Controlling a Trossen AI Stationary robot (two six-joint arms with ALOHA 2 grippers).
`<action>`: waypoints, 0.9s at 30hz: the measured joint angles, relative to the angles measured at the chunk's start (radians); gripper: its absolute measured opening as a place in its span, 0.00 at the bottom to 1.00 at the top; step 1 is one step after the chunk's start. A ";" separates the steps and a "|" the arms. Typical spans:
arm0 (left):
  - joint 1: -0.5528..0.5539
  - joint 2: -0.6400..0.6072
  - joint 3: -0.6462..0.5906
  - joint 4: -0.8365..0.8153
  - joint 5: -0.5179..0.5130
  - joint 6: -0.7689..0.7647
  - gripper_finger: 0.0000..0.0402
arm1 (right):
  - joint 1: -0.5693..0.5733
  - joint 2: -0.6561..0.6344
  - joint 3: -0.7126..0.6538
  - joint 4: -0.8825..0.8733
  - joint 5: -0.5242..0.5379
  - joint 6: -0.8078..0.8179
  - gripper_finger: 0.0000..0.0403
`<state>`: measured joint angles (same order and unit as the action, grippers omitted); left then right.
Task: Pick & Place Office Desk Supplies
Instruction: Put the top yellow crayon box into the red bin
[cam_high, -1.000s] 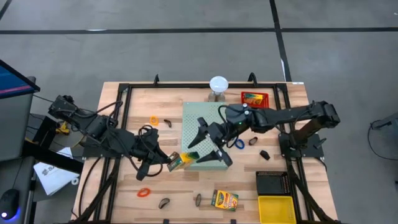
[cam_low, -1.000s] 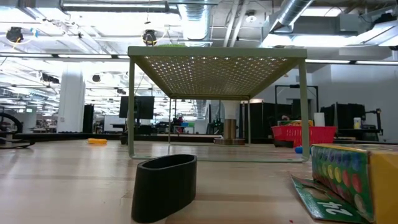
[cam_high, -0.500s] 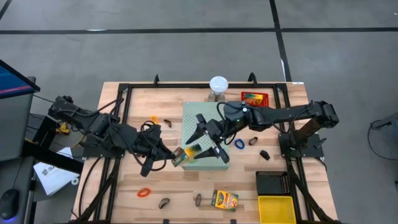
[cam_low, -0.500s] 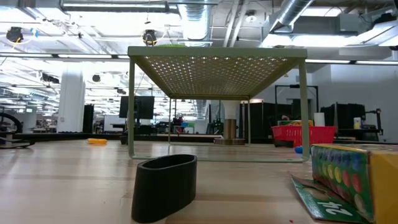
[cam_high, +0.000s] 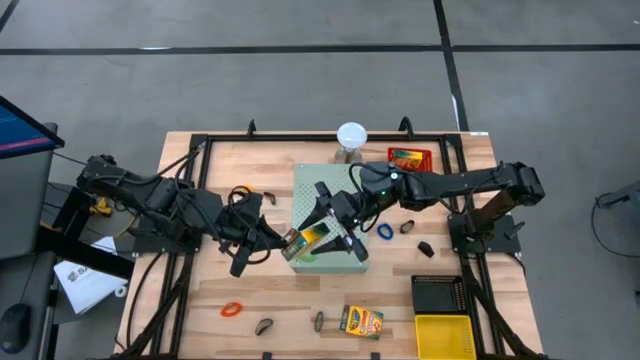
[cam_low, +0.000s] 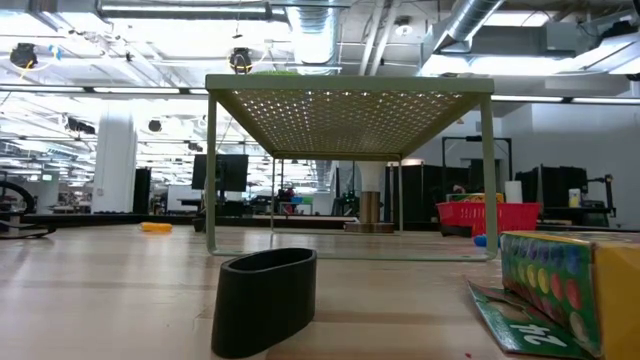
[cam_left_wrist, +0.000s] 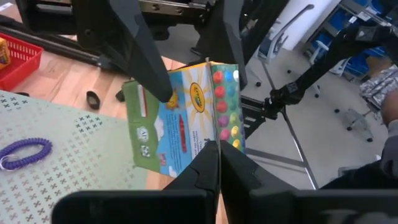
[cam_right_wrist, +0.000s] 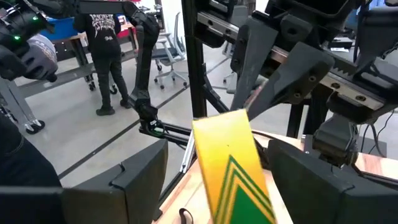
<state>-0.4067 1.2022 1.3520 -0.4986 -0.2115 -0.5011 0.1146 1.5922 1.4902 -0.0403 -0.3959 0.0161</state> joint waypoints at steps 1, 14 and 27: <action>0.004 0.000 0.000 0.001 0.001 0.000 0.00 | 0.000 0.006 0.000 -0.001 0.000 -0.001 0.67; 0.003 0.000 0.000 0.008 0.001 -0.002 0.00 | -0.004 0.061 0.011 0.028 -0.023 0.063 0.67; 0.000 0.000 0.000 -0.002 0.001 -0.003 0.00 | -0.012 0.056 0.063 -0.128 -0.026 0.055 0.67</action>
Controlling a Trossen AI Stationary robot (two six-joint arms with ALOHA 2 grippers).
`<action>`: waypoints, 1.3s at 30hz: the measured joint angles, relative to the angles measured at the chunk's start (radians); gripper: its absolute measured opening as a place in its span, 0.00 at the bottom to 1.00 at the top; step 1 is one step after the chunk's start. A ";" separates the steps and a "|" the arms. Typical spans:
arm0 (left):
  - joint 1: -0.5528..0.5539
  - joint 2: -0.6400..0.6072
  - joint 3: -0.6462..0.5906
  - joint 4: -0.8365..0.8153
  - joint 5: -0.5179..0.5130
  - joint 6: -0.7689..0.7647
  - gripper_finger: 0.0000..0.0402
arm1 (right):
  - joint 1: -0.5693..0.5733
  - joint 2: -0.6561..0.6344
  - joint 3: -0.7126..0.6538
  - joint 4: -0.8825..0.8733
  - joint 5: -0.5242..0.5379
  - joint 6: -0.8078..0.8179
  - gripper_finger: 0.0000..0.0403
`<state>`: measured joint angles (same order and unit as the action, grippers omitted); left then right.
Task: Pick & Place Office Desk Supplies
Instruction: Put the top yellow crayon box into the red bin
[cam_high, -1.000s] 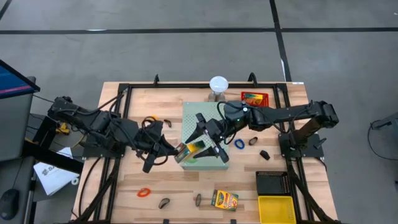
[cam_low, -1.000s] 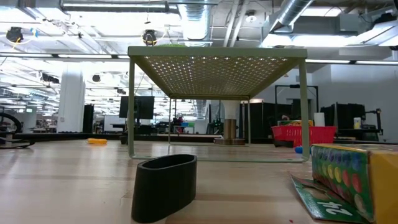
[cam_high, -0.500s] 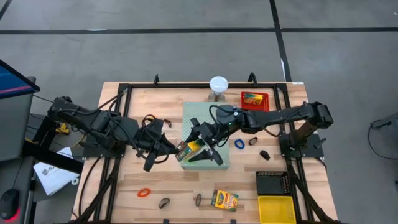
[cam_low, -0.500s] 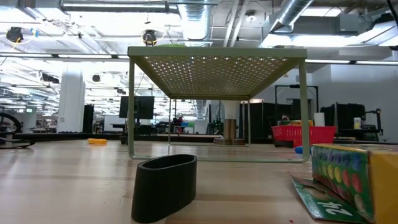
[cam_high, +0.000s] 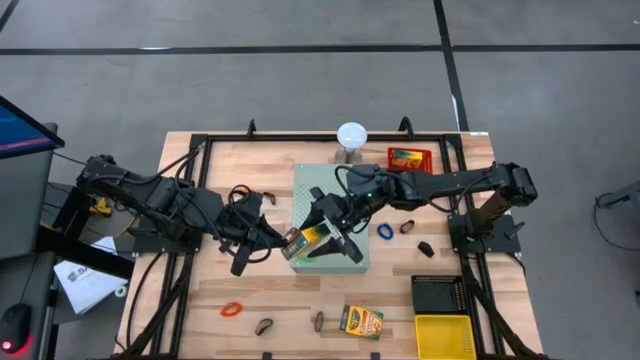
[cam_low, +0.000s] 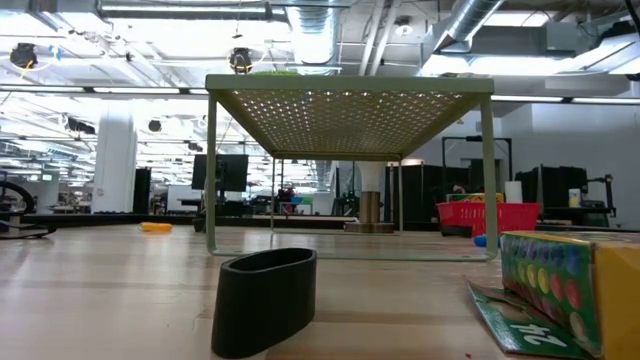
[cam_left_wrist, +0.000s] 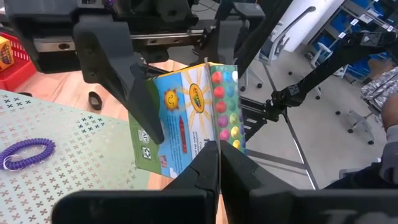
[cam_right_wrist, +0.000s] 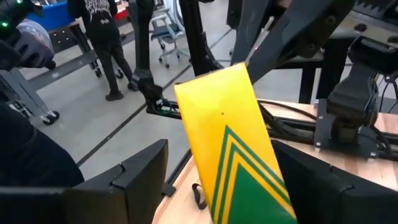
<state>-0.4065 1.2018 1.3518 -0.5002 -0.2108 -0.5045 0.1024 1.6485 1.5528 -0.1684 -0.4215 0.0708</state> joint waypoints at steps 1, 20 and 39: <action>0.000 0.000 0.000 0.000 0.000 0.000 0.00 | 0.000 0.000 0.000 0.001 0.000 0.000 0.67; 0.000 0.000 0.000 0.003 0.000 -0.001 0.00 | 0.008 0.000 0.000 -0.007 -0.045 -0.002 0.29; 0.000 -0.219 0.000 0.009 -0.105 0.000 0.17 | -0.008 -0.010 0.000 -0.047 -0.051 0.009 0.28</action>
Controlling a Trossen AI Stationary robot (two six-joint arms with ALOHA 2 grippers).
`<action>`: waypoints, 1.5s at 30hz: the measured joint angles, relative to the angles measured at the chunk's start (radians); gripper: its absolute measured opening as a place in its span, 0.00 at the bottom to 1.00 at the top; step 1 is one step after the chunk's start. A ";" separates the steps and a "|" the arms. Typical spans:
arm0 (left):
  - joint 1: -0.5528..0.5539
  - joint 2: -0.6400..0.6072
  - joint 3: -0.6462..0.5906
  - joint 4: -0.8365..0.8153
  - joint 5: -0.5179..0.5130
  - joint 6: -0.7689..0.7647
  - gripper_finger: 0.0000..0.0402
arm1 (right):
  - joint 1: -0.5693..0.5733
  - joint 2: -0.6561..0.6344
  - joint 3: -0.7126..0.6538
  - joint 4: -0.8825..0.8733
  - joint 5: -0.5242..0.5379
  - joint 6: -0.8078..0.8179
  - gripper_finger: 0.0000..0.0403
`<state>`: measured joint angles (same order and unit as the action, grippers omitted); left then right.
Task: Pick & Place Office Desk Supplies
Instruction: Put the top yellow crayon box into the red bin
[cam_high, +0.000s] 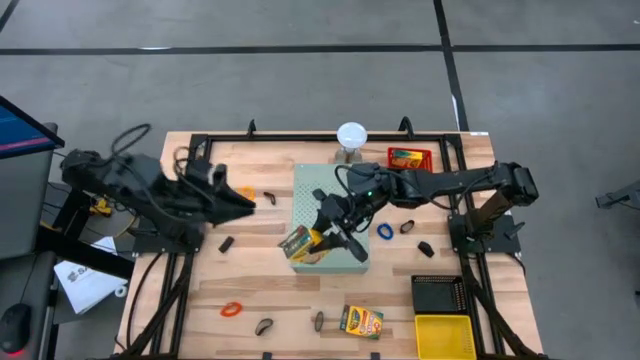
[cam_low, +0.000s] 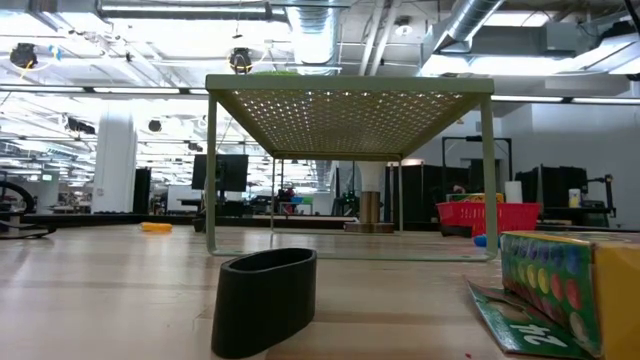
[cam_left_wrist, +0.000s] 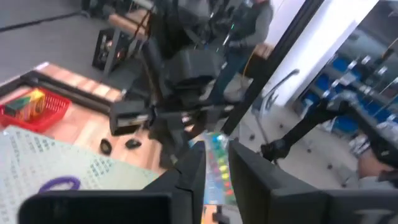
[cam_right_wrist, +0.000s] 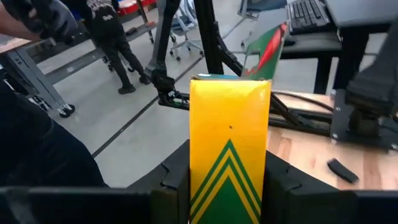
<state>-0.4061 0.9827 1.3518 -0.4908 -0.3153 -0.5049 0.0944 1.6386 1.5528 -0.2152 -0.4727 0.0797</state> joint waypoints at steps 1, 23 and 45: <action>0.000 -0.015 0.000 -0.004 0.000 0.000 0.19 | -0.008 -0.008 0.000 -0.014 0.003 0.000 0.27; 0.000 0.015 0.000 -0.354 -0.004 0.017 0.21 | -0.396 -0.306 0.000 -0.967 0.245 -0.090 0.27; 0.046 0.003 -0.012 -0.386 -0.245 0.193 0.21 | -0.761 -0.035 -0.006 -1.250 0.345 -0.607 0.27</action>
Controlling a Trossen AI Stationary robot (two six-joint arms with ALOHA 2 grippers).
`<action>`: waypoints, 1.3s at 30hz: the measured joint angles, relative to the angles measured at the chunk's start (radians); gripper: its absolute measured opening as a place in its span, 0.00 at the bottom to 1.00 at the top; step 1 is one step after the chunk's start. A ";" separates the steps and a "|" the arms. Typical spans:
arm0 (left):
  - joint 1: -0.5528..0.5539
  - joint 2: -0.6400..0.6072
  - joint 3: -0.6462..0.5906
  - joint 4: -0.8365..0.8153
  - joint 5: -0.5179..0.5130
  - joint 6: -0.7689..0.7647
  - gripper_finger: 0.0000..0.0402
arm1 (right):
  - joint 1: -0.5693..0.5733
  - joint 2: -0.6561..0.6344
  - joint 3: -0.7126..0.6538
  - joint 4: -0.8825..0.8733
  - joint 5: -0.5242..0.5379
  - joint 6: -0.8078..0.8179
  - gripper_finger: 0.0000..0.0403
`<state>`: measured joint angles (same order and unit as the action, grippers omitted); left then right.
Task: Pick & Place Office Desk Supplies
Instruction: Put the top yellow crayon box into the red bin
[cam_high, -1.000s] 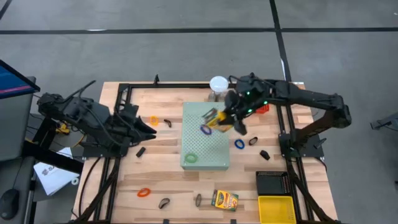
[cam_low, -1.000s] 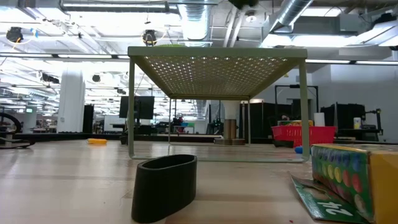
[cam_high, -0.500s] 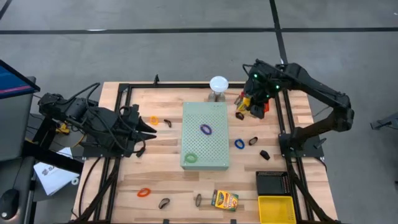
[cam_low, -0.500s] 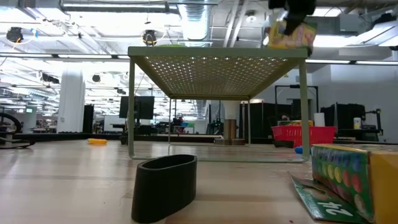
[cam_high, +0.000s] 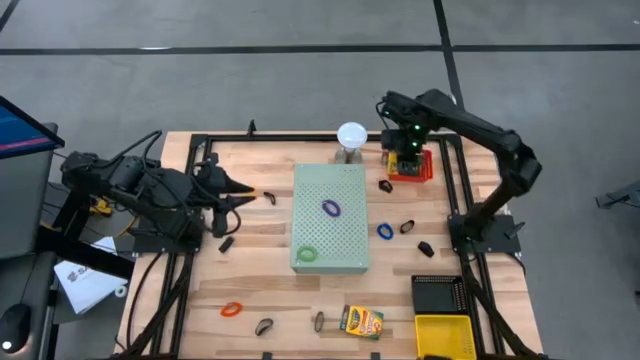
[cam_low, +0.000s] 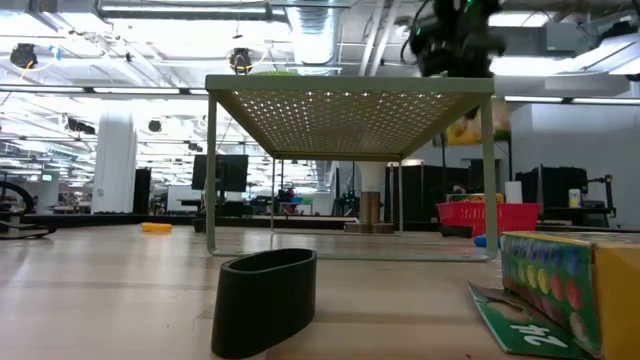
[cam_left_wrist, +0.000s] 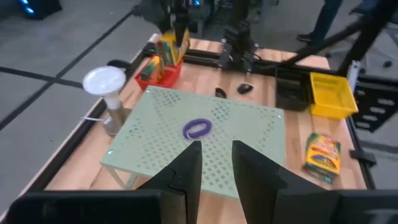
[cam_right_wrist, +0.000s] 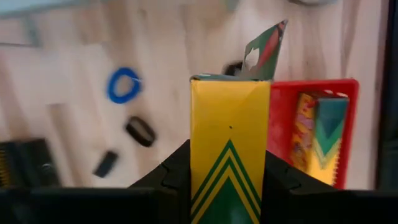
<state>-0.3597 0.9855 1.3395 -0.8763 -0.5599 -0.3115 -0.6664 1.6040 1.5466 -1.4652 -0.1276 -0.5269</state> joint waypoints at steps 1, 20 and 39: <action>0.005 0.000 -0.011 0.014 -0.001 0.000 0.21 | -0.013 0.014 -0.008 0.024 0.003 -0.015 0.27; 0.020 0.001 -0.311 0.356 -0.001 -0.013 0.21 | -0.213 0.018 -0.172 0.172 0.023 -0.234 0.27; 0.020 -0.066 -0.317 0.370 -0.001 -0.044 0.21 | -0.219 0.020 -0.355 0.406 0.035 -0.233 0.27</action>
<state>-0.3397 0.9197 1.0225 -0.5068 -0.5610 -0.3553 -0.8852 1.6241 1.1912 -1.0590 -0.0924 -0.7597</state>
